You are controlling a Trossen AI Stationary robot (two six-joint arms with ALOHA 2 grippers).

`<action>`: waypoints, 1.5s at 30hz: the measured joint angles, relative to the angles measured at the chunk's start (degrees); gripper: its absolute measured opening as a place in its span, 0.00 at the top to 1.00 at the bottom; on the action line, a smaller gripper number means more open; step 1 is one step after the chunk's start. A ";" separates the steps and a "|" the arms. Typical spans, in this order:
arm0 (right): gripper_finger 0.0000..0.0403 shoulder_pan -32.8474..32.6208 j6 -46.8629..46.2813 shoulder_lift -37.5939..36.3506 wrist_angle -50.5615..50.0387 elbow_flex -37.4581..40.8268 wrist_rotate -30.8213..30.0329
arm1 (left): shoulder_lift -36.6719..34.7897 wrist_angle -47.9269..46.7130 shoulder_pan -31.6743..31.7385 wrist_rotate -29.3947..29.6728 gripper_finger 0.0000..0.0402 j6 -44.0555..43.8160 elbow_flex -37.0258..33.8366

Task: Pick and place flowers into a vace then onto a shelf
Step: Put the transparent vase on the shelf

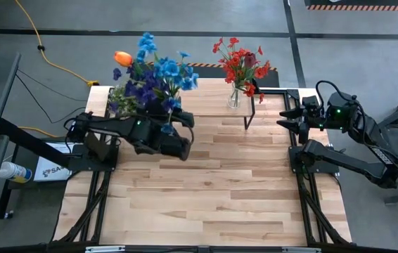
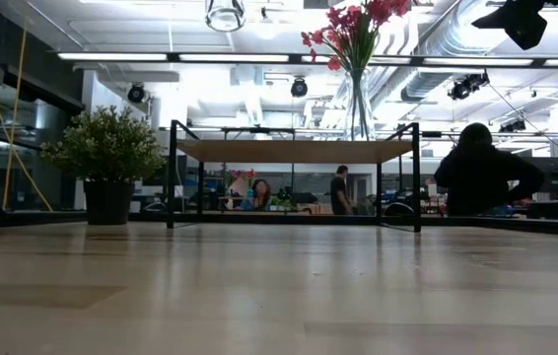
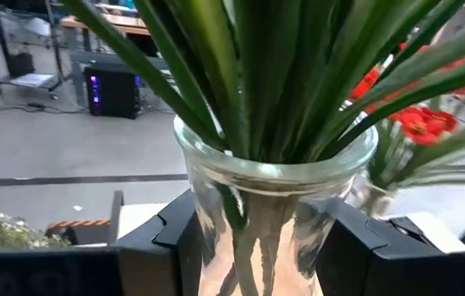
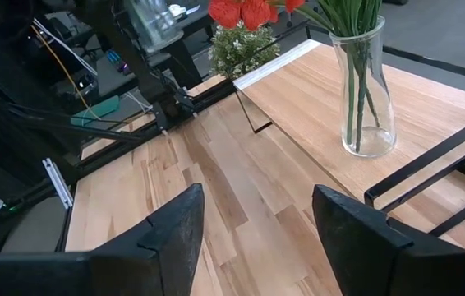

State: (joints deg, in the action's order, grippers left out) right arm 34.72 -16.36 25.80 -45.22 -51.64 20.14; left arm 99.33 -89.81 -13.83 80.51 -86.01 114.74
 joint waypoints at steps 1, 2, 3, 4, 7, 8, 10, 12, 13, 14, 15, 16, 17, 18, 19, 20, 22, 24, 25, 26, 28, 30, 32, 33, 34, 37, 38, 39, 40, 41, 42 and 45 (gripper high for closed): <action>0.46 0.00 0.28 0.00 -0.01 0.00 0.00 | 0.00 0.24 0.62 0.00 0.49 0.37 0.02; 0.47 0.00 0.68 0.00 -0.01 0.00 0.00 | 0.01 0.46 1.28 -0.01 0.49 0.49 0.00; 0.47 0.00 1.13 0.00 -0.01 0.00 -0.02 | 0.02 0.65 1.97 0.00 0.49 0.51 0.02; 0.47 -0.01 1.38 0.00 -0.01 0.00 0.00 | 0.02 0.97 2.68 0.00 0.49 0.69 0.02; 0.48 -0.01 1.42 0.00 -0.01 0.00 0.00 | 0.02 2.83 4.88 0.02 0.49 2.52 0.02; 0.47 0.00 1.42 0.00 -0.01 0.00 0.00 | 0.02 3.69 5.69 0.02 0.49 3.29 0.02; 0.47 -0.02 1.42 0.00 -0.01 0.00 0.00 | 0.02 5.84 7.14 0.04 0.49 5.16 0.00; 0.46 0.00 1.42 0.00 -0.01 0.00 0.00 | 0.03 8.33 8.48 0.07 0.49 7.90 0.00; 0.46 -0.02 1.42 0.00 -0.01 0.00 0.00 | 0.04 9.59 9.11 0.05 0.49 9.51 0.00; 0.46 0.00 1.42 0.00 -0.01 0.00 -0.01 | 0.06 10.76 9.74 0.04 0.49 11.03 0.01; 0.46 -0.02 1.42 0.00 -0.01 0.00 0.00 | 0.23 11.97 10.36 0.10 0.49 12.32 0.01; 0.46 0.00 1.42 0.00 -0.01 0.00 -0.02 | 0.46 12.91 10.89 0.26 0.49 13.27 0.00; 0.46 0.00 1.42 0.00 -0.01 0.00 0.00 | 0.66 13.51 11.48 0.32 0.49 14.13 0.00; 0.46 0.00 1.42 0.00 -0.01 0.00 0.00 | 0.80 13.78 12.01 0.07 0.49 14.45 0.00; 0.47 0.00 1.42 0.00 -0.01 0.00 0.00 | 0.89 13.77 12.53 -0.34 0.49 14.52 0.00; 0.47 0.00 1.42 0.00 -0.01 0.00 0.00 | 1.27 13.82 12.93 -0.36 0.49 14.49 0.00; 0.47 -0.02 1.42 0.00 -0.01 0.00 0.00 | 1.79 13.82 13.71 -0.06 0.49 13.89 0.02; 0.48 0.00 1.42 -0.02 -0.01 0.00 0.00 | 2.37 13.82 14.60 -0.55 0.49 13.86 -0.04; 0.47 0.00 1.44 -0.02 -0.01 0.00 0.00 | 3.00 13.84 14.94 -0.21 0.49 13.79 0.01; 0.47 0.00 1.42 -0.02 -0.01 0.00 -0.02 | 3.37 13.82 15.25 0.03 0.49 13.75 0.05; 0.47 -0.01 1.44 -0.02 -0.01 0.00 0.00 | 3.89 13.76 16.17 -0.74 0.49 13.74 -0.09; 0.46 0.00 1.44 -0.02 -0.01 0.00 -0.02 | 4.77 14.34 16.61 0.02 0.49 13.58 0.02; 0.46 -0.02 1.44 -0.02 -0.03 0.00 0.00 | 5.08 14.54 17.60 -0.31 0.49 13.10 -0.04; 0.46 0.00 1.43 -0.02 -0.02 0.00 -0.02 | 5.23 14.80 17.95 -0.38 0.49 12.61 -0.04; 0.46 0.00 1.43 -0.02 -0.03 0.00 -0.02 | 5.66 14.94 18.11 -0.09 0.49 12.21 0.01; 0.47 -0.02 1.44 -0.02 -0.03 0.00 0.00 | 6.28 14.77 19.32 -0.20 0.49 12.04 -0.05; 0.47 0.00 1.43 -0.02 -0.03 0.00 -0.02 | 6.29 14.76 19.60 -0.57 0.49 12.06 -0.09; 0.47 0.00 1.44 -0.02 -0.03 0.00 -0.02 | 6.45 14.70 19.81 -0.59 0.49 12.04 -0.08; 0.48 -0.02 1.42 -0.02 -0.03 0.00 -0.02 | 6.70 14.68 20.08 -0.13 0.49 12.04 0.02; 0.48 0.00 1.43 -0.02 -0.03 0.00 -0.02 | 6.85 14.35 20.35 0.00 0.49 11.97 0.02; 0.48 -0.02 1.44 -0.02 -0.03 0.00 0.00 | 7.05 13.71 20.52 -0.18 0.49 11.81 -0.02; 0.47 -0.02 1.47 -0.02 -0.36 0.00 -0.02 | 7.81 12.74 21.08 -0.44 0.49 9.46 -0.09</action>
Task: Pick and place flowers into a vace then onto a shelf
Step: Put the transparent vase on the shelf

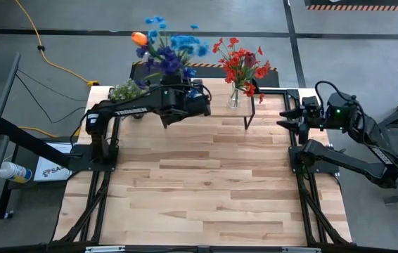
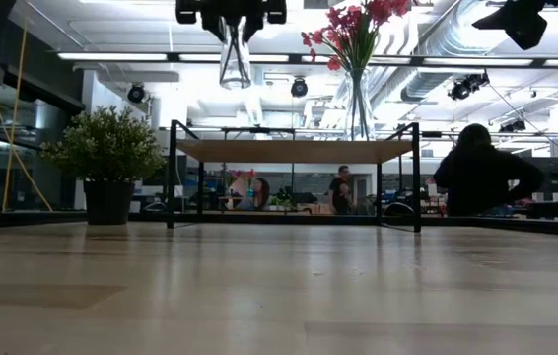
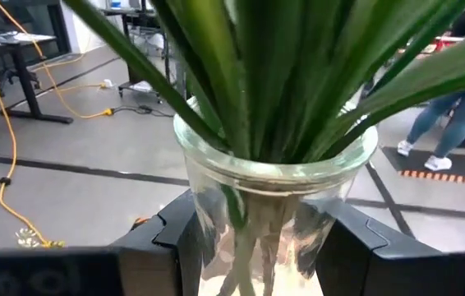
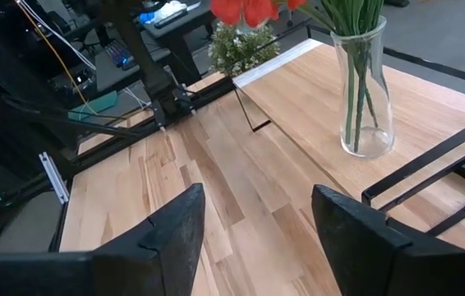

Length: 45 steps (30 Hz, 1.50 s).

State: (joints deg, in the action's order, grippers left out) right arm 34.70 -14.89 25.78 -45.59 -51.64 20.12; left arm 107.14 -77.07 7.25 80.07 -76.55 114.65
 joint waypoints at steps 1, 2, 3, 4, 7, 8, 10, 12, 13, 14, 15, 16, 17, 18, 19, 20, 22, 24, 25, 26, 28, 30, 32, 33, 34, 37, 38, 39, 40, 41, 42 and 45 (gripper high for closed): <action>0.47 0.02 0.18 0.00 -0.21 0.00 0.00 | 0.16 -0.44 0.05 0.13 0.49 -0.66 0.01; 0.46 0.01 0.37 0.00 -0.44 0.00 0.00 | 0.30 -1.38 0.34 -0.09 0.49 -1.42 0.00; 0.46 0.01 0.41 0.00 -0.76 0.00 0.01 | 0.38 -2.26 0.66 -0.27 0.49 -2.10 -0.02; 0.46 0.02 0.41 0.00 -1.04 0.00 0.00 | 0.52 -2.79 0.68 -0.32 0.49 -2.90 -0.02; 0.46 0.01 0.62 0.00 -1.73 0.00 0.00 | 1.13 -4.69 0.76 -0.03 0.49 -5.49 0.00; 0.46 0.02 0.67 0.00 -1.91 0.00 0.00 | 1.17 -5.01 0.83 -0.11 0.49 -6.27 -0.47; 0.47 0.00 0.82 0.00 -2.07 0.00 0.00 | 1.09 -4.85 1.01 -0.12 0.49 -8.50 -2.22; 0.48 0.01 0.84 0.00 -2.07 0.00 0.00 | 1.06 -5.06 1.01 -0.91 0.49 -11.04 -4.17; 0.48 0.01 0.84 0.00 -2.07 0.00 0.00 | 1.15 -5.04 1.01 -1.35 0.49 -11.94 -4.96; 0.48 0.02 0.88 0.00 -2.07 0.00 0.00 | 1.19 -5.01 1.01 -1.33 0.49 -12.59 -5.64; 0.47 0.02 0.89 0.00 -2.05 0.00 0.00 | 1.19 -4.95 1.01 -1.29 0.49 -13.09 -6.09; 0.47 0.00 0.89 0.00 -2.07 0.00 0.00 | 1.14 -4.86 1.01 -1.02 0.49 -13.69 -6.55; 0.47 0.00 0.89 0.00 -2.05 0.00 0.00 | 1.13 -4.87 1.01 -0.75 0.49 -14.31 -7.04; 0.46 0.02 0.95 0.00 -2.05 0.00 0.00 | 1.13 -4.64 1.01 -0.75 0.49 -14.87 -7.53; 0.46 0.01 1.02 0.00 -2.05 0.00 0.00 | 1.13 -4.13 1.01 -0.66 0.49 -15.16 -8.08; 0.46 0.00 1.02 0.00 -2.05 0.00 0.00 | 1.13 -3.45 1.01 -0.41 0.49 -15.25 -8.68; 0.46 0.00 1.02 0.00 -2.03 0.00 0.00 | 1.13 -2.02 1.01 -0.23 0.49 -15.27 -9.58; 0.46 0.02 1.05 0.00 -2.03 0.00 0.00 | 1.13 -1.88 1.01 -0.40 0.49 -15.26 -10.10; 0.47 0.00 1.05 0.00 -2.03 0.00 0.00 | 1.13 -1.75 1.01 -0.32 0.49 -15.26 -10.39; 0.47 0.01 1.04 0.00 -2.03 0.00 0.00 | 1.11 -1.24 1.01 -0.10 0.49 -15.26 -10.74; 0.47 0.02 1.05 0.00 -2.02 0.00 0.00 | 1.04 1.02 1.01 -0.01 0.49 -15.25 -11.91; 0.48 0.02 1.05 0.00 -2.03 0.00 0.00 | 1.06 2.61 1.01 -0.11 0.49 -15.28 -12.98; 0.47 0.00 1.05 0.00 -2.03 0.00 0.00 | 1.06 3.98 1.01 0.03 0.49 -14.83 -13.77; 0.47 0.02 1.05 0.00 -2.07 0.00 0.00 | 1.06 4.65 1.01 0.10 0.49 -14.34 -14.18; 0.47 0.01 1.05 0.00 -2.11 0.00 0.00 | 1.06 5.18 1.01 0.11 0.49 -13.59 -14.57; 0.46 0.01 1.04 0.00 -2.16 0.00 0.00 | 1.06 7.58 1.01 0.43 0.49 -12.42 -15.80; 0.46 0.02 1.05 0.00 -2.16 0.00 0.00 | 1.06 8.16 1.05 0.57 0.49 -12.16 -16.06; 0.45 0.00 1.05 0.00 -2.16 0.00 0.00 | 1.06 8.42 1.06 0.64 0.49 -11.82 -16.19; 0.45 0.02 1.05 0.00 -2.16 0.00 0.00 | 1.06 8.55 1.21 0.64 0.49 -11.56 -16.21; 0.45 0.02 1.05 0.00 -2.18 0.00 0.00 | 1.06 8.81 1.40 0.71 0.49 -11.03 -16.21; 0.46 0.00 1.05 0.00 -2.18 0.00 0.00 | 1.06 9.10 1.47 0.86 0.49 -10.17 -16.21; 0.46 0.01 1.04 0.00 -2.19 0.00 0.00 | 1.06 11.36 2.21 0.92 0.49 -7.49 -16.21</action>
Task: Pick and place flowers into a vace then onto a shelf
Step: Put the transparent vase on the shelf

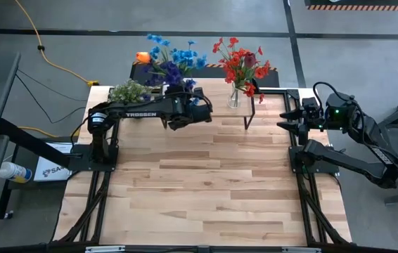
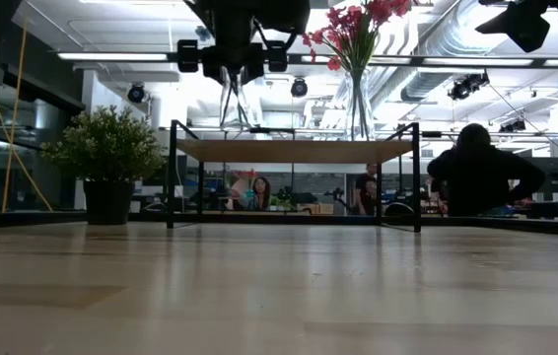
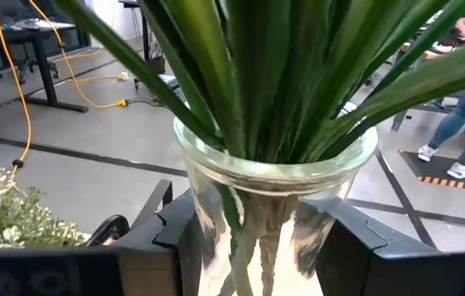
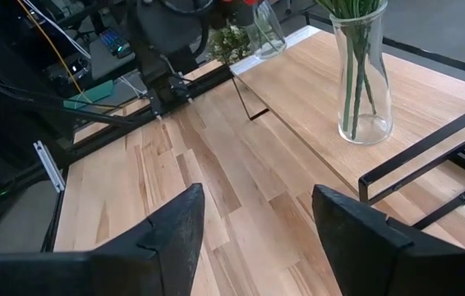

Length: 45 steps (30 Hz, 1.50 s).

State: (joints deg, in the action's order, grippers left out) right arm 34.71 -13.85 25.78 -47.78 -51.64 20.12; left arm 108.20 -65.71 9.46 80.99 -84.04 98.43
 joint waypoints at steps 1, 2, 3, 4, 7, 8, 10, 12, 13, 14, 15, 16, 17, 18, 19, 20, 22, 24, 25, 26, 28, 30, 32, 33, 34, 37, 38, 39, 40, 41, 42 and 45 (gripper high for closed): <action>0.47 0.00 -0.01 0.00 -0.01 0.00 0.00 | 0.00 0.73 0.07 -0.10 0.49 1.00 0.00; 0.47 0.01 -0.02 0.00 -0.01 0.00 0.00 | 0.00 1.54 0.50 -0.23 0.49 2.02 0.00; 0.47 -0.01 -0.06 0.00 -0.03 0.00 0.00 | 0.00 2.42 0.78 -0.66 0.49 3.07 0.00; 0.47 -0.01 -0.06 0.00 -0.03 0.00 0.00 | 0.00 3.16 0.81 -1.26 0.49 4.06 0.00; 0.47 -0.01 -0.08 0.00 -0.03 0.00 0.00 | 0.34 5.04 1.18 -1.81 0.49 6.24 0.02; 0.47 0.01 -0.10 0.00 -0.05 0.00 0.00 | 0.54 5.67 1.06 -1.84 0.49 6.72 0.02; 0.47 0.00 -0.15 0.00 -0.05 0.00 0.00 | 0.72 5.87 1.31 -2.85 0.49 7.52 0.00; 0.46 0.01 -0.19 0.00 -0.05 0.00 0.00 | 1.35 6.27 1.42 -2.62 0.49 7.40 0.12; 0.46 -0.01 -0.21 0.00 -0.05 0.00 0.00 | 1.59 6.15 1.45 -2.72 0.49 7.33 0.12; 0.46 -0.01 -0.21 0.00 -0.08 0.00 0.00 | 1.79 6.02 1.48 -3.24 0.49 7.34 0.01; 0.46 -0.01 -0.21 0.00 -0.08 0.00 0.00 | 1.92 6.05 1.50 -3.68 0.49 7.33 -0.04; 0.46 0.01 -0.21 0.00 -0.08 0.00 0.00 | 2.25 6.32 1.47 -3.60 0.49 7.33 -0.02; 0.46 0.01 -0.21 0.00 -0.08 0.00 0.00 | 2.50 6.61 1.46 -3.12 0.49 7.31 0.09; 0.47 0.01 -0.21 0.00 -0.08 0.00 0.00 | 2.69 6.50 1.46 -3.21 0.49 7.32 0.11; 0.47 -0.01 -0.21 0.00 -0.08 0.00 0.02 | 2.82 6.12 1.46 -3.93 0.49 7.34 0.04; 0.47 0.01 -0.21 0.00 -0.08 0.00 0.00 | 3.03 6.13 1.46 -4.32 0.49 7.33 0.00; 0.48 0.01 -0.21 0.01 -0.08 0.00 0.00 | 4.02 6.88 1.44 -3.72 0.49 7.30 0.13; 0.48 0.00 -0.21 0.00 -0.10 0.00 0.02 | 4.22 6.88 1.43 -3.72 0.49 7.33 0.11; 0.47 0.01 -0.23 0.01 -0.11 0.00 0.00 | 4.29 7.30 1.44 -4.05 0.49 7.39 0.12; 0.47 0.01 -0.22 0.00 -0.17 0.00 0.00 | 4.54 7.77 1.42 -4.00 0.49 7.39 0.18; 0.46 -0.01 -0.21 0.02 -0.50 0.00 0.02 | 4.90 7.86 1.42 -3.31 0.49 7.53 0.17; 0.46 0.01 -0.21 0.00 -0.97 0.00 0.00 | 4.77 7.83 1.42 -3.98 0.49 7.44 0.17; 0.45 -0.01 -0.21 0.02 -1.39 0.00 0.00 | 4.79 7.76 1.42 -3.93 0.49 7.60 0.17; 0.45 -0.01 -0.21 0.00 -1.41 0.00 0.00 | 4.79 7.74 1.42 -4.00 0.49 7.60 0.17; 0.45 -0.01 -0.21 0.00 -1.41 0.00 0.00 | 4.79 7.74 1.42 -4.13 0.49 7.60 0.17; 0.46 0.01 -0.21 0.00 -1.41 0.00 0.00 | 4.79 7.77 1.42 -4.68 0.47 7.62 0.17; 0.46 0.00 -0.21 0.02 -1.40 0.00 0.00 | 4.79 7.87 1.42 -5.08 0.44 7.46 0.17; 0.47 0.01 -0.21 0.02 -1.41 0.00 0.00 | 4.79 7.78 1.42 -5.89 0.41 7.31 0.17; 0.47 0.01 -0.23 0.01 -1.41 0.00 0.00 | 4.85 7.68 1.42 -6.58 0.38 7.33 0.09; 0.47 -0.01 -0.21 0.00 -1.41 0.00 0.02 | 4.91 7.61 1.42 -6.90 0.36 7.33 0.03; 0.47 -0.01 -0.21 0.02 -1.41 0.00 0.00 | 4.95 7.49 1.42 -7.13 0.35 7.33 0.01; 0.47 0.01 -0.21 0.01 -1.39 0.00 0.00 | 4.96 7.23 1.39 -7.30 0.33 7.33 0.00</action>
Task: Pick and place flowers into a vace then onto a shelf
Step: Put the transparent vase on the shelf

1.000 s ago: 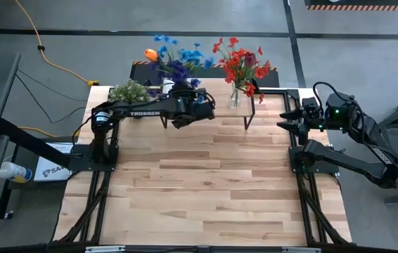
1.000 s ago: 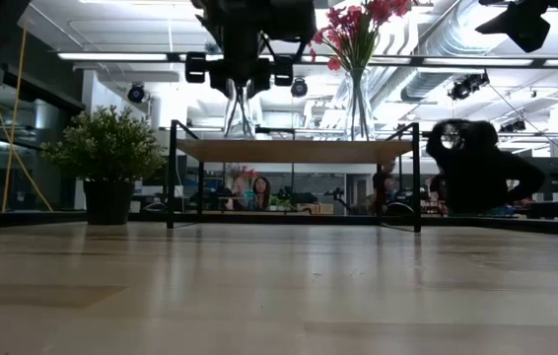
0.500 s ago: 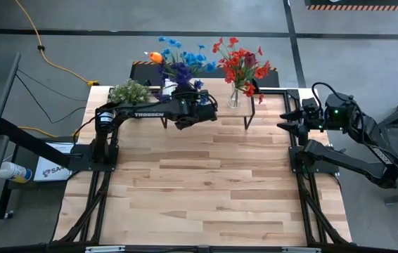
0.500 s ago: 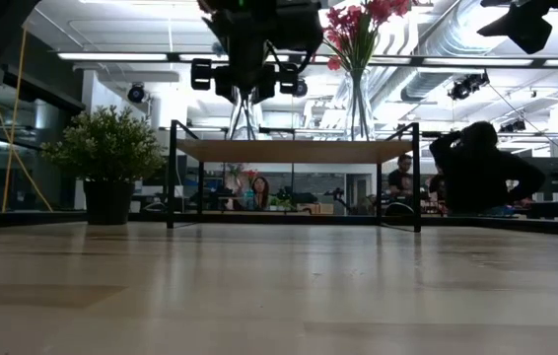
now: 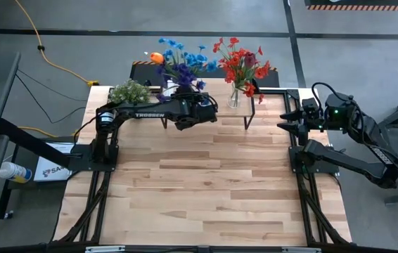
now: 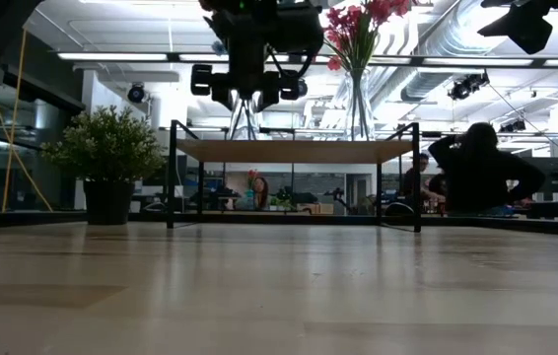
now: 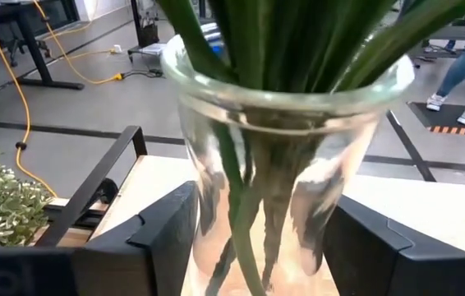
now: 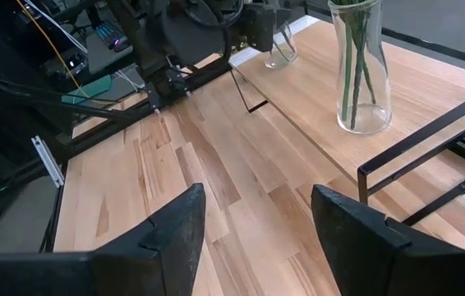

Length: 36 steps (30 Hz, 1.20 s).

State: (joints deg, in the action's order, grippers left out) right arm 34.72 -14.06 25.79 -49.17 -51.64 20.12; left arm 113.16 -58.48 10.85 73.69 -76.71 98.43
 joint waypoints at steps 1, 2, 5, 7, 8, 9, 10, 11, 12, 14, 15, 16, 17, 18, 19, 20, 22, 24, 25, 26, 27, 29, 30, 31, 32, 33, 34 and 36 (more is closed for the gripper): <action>0.47 0.00 0.00 -0.01 0.00 0.00 0.00 | 0.00 0.00 -0.02 0.05 0.33 0.02 0.00; 0.47 -0.01 0.00 0.00 0.00 0.00 0.00 | 0.00 0.00 -0.02 0.11 0.33 0.02 0.00; 0.46 -0.02 0.00 0.00 0.00 0.00 0.00 | 0.00 -0.05 -0.02 0.31 0.32 0.04 0.00; 0.46 -0.02 0.09 0.01 0.02 0.00 0.00 | 0.00 -0.20 -0.02 0.39 0.32 0.13 0.00; 0.46 -0.02 0.13 -0.01 0.02 0.00 0.00 | 0.00 -0.20 -0.02 0.45 0.32 0.15 0.00; 0.46 -0.02 0.13 -0.01 0.02 0.00 0.00 | 0.00 -0.20 -0.02 0.52 0.32 0.15 0.00; 0.46 0.00 0.15 -0.01 0.02 0.00 0.00 | 0.00 -0.20 -0.02 0.62 0.32 0.15 0.00; 0.47 0.00 0.14 0.00 0.02 0.00 0.00 | 0.00 -0.20 -0.02 0.69 0.32 0.17 0.00; 0.47 -0.01 0.09 0.00 0.02 0.00 0.00 | 0.00 -0.20 -0.02 0.77 0.32 0.17 0.00; 0.48 -0.01 0.09 0.00 0.03 0.00 0.00 | 0.00 -0.20 -0.02 0.83 0.32 0.17 0.00; 0.48 -0.01 0.08 0.00 0.04 0.00 0.00 | 0.00 -0.20 -0.02 0.83 0.32 0.17 0.00; 0.48 -0.02 0.07 -0.01 0.03 0.00 0.00 | 0.00 -0.22 -0.02 0.84 0.32 0.17 0.01; 0.47 -0.02 0.07 -0.01 0.04 0.00 0.00 | 0.00 -0.22 -0.02 0.86 0.32 0.17 0.00; 0.47 -0.02 0.07 0.01 0.02 0.00 0.00 | 0.00 -0.22 -0.02 0.87 0.32 0.17 0.00; 0.47 0.00 0.05 0.01 0.04 0.00 0.00 | 0.00 -0.23 -0.02 0.85 0.32 0.17 0.00; 0.47 -0.02 0.05 0.00 0.04 0.00 0.00 | 0.00 -0.23 -0.02 0.80 0.32 0.17 0.01; 0.46 -0.01 0.04 0.00 0.05 0.00 0.00 | 0.00 -0.24 -0.02 0.59 0.32 0.21 0.00; 0.45 0.00 0.04 0.01 0.04 0.00 0.00 | 0.00 -0.24 -0.02 0.50 0.32 0.86 0.02; 0.45 -0.02 0.02 -0.01 0.07 0.00 0.00 | 0.00 -0.18 -0.02 0.46 0.32 1.46 0.00; 0.45 -0.02 0.02 -0.01 0.07 0.00 0.00 | -0.02 -0.17 -0.02 0.46 0.32 1.62 0.00; 0.45 -0.02 0.04 -0.01 0.07 0.00 0.00 | -0.02 -0.18 -0.02 0.46 0.32 1.67 0.01; 0.46 -0.02 0.03 0.00 0.07 0.00 0.00 | -0.02 -0.17 -0.02 0.42 0.32 1.67 0.02; 0.46 -0.01 0.02 0.00 0.07 0.00 0.00 | -0.02 -0.17 -0.02 0.41 0.32 1.69 0.02; 0.46 0.00 0.04 0.00 0.07 0.00 0.00 | -0.02 -0.17 -0.02 0.37 0.32 1.76 0.02; 0.47 0.00 0.03 0.00 0.07 0.00 0.00 | -0.02 -0.17 -0.02 0.34 0.32 1.85 0.02; 0.47 -0.01 0.04 0.01 0.07 0.00 0.00 | -0.02 -0.17 -0.02 0.33 0.32 1.88 0.02; 0.47 -0.01 0.03 0.00 0.07 0.00 0.00 | -0.02 -0.17 -0.06 0.33 0.32 1.90 0.02; 0.48 -0.02 0.04 -0.01 0.07 0.00 0.00 | -0.02 -0.20 -0.10 0.31 0.32 2.12 0.02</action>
State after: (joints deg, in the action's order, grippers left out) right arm 34.70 -14.02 25.78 -49.10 -51.64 20.12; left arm 113.14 -58.67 10.74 74.00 -74.59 98.45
